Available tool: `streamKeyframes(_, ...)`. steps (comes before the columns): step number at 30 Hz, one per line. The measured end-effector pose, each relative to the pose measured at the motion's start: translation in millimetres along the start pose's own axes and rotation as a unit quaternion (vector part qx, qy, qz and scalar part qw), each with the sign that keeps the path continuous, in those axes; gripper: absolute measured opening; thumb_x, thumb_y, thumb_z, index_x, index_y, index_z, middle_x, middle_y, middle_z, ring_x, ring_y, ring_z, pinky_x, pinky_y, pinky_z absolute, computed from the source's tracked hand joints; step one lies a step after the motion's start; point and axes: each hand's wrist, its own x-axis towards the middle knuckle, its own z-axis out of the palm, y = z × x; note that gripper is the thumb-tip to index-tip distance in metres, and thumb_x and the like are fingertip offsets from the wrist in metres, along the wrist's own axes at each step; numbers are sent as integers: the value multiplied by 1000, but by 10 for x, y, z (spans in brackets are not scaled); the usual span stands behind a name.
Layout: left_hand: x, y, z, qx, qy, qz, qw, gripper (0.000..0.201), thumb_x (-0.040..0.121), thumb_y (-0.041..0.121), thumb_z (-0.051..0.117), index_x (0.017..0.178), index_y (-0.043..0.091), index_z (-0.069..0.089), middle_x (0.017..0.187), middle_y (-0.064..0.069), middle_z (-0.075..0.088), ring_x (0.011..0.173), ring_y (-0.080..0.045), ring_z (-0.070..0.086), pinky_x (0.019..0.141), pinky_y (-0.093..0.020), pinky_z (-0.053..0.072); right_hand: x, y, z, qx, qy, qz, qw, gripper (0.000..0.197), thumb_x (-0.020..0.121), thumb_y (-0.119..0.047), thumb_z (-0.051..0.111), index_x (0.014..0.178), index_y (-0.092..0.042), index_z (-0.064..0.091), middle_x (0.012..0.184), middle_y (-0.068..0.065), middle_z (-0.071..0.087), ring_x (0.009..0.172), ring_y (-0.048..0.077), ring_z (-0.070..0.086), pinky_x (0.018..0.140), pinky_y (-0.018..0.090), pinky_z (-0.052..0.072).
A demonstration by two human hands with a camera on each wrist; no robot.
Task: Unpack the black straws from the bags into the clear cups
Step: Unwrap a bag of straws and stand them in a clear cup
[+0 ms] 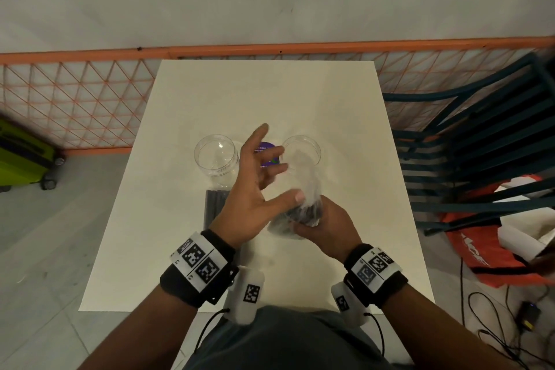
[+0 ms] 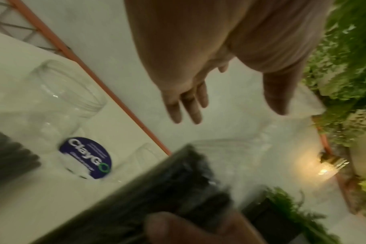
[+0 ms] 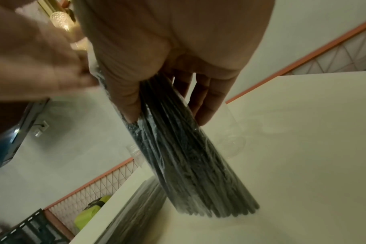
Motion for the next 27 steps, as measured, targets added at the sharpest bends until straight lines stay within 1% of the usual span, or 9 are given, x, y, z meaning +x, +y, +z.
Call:
streamKeyframes(2,-10,-148,-99,98,-44,-73,992,112,64,39,91,148,51,17,144,0,49,128,-18,55,106,-44,45,-13,5,-13,34,5,-19,999,40,75,-33,77,107,-38,55,94,-26,61,87,-10,59,73,13,44)
streamKeyframes(4,-68,-298,-123,181,-95,-127,971,100,63,43,91,144,46,32,134,6,59,117,-8,61,100,-42,53,-15,-2,-5,45,2,-30,999,43,76,-36,77,113,-37,53,99,-31,58,89,-17,55,73,9,42)
streamKeyframes(7,-141,-483,-125,208,-58,-104,971,60,75,32,85,129,35,59,111,9,73,98,-5,70,92,-36,58,-8,24,14,67,-3,-25,997,48,80,-28,77,120,-38,52,108,-24,63,99,-7,61,84,22,54)
streamKeyframes(12,-180,-566,-90,213,33,-57,975,29,79,13,81,107,19,75,90,11,76,83,5,70,76,-7,50,-32,58,25,63,-3,-32,998,54,82,-31,76,130,-34,51,115,-17,67,101,2,65,86,21,50)
streamKeyframes(17,-191,-722,-60,181,4,-86,980,34,83,8,76,109,29,70,106,7,75,99,-5,70,87,-18,53,-4,50,10,12,-16,-34,999,57,84,-37,72,134,-33,46,119,-14,66,103,10,63,87,29,51)
streamKeyframes(20,-212,-852,-71,278,-29,-111,954,40,86,23,74,125,21,64,119,6,70,108,-10,66,98,-31,53,3,66,-27,47,2,-23,999,51,86,-26,71,132,-26,50,117,-14,64,109,5,61,86,21,54)
streamKeyframes(22,-245,-871,-89,322,-30,-104,940,59,83,36,76,136,23,54,130,8,63,116,-11,59,100,-30,48,3,88,-33,48,-3,-18,999,43,87,-22,71,126,-25,54,116,-11,66,110,6,62,84,11,51)
streamKeyframes(24,-269,-821,-96,268,-5,-88,959,75,78,41,80,144,33,44,133,16,55,114,-1,54,95,-17,43,-7,133,-26,41,-16,-10,999,37,87,-22,71,122,-23,57,111,-11,67,106,9,64,82,8,49)
streamKeyframes(27,-246,-695,-72,228,61,-29,971,43,81,31,79,116,47,62,105,15,64,88,-2,61,75,-12,44,-43,154,-47,39,-22,-9,999,42,83,-35,71,121,-29,56,114,-13,65,105,8,63,92,28,53)
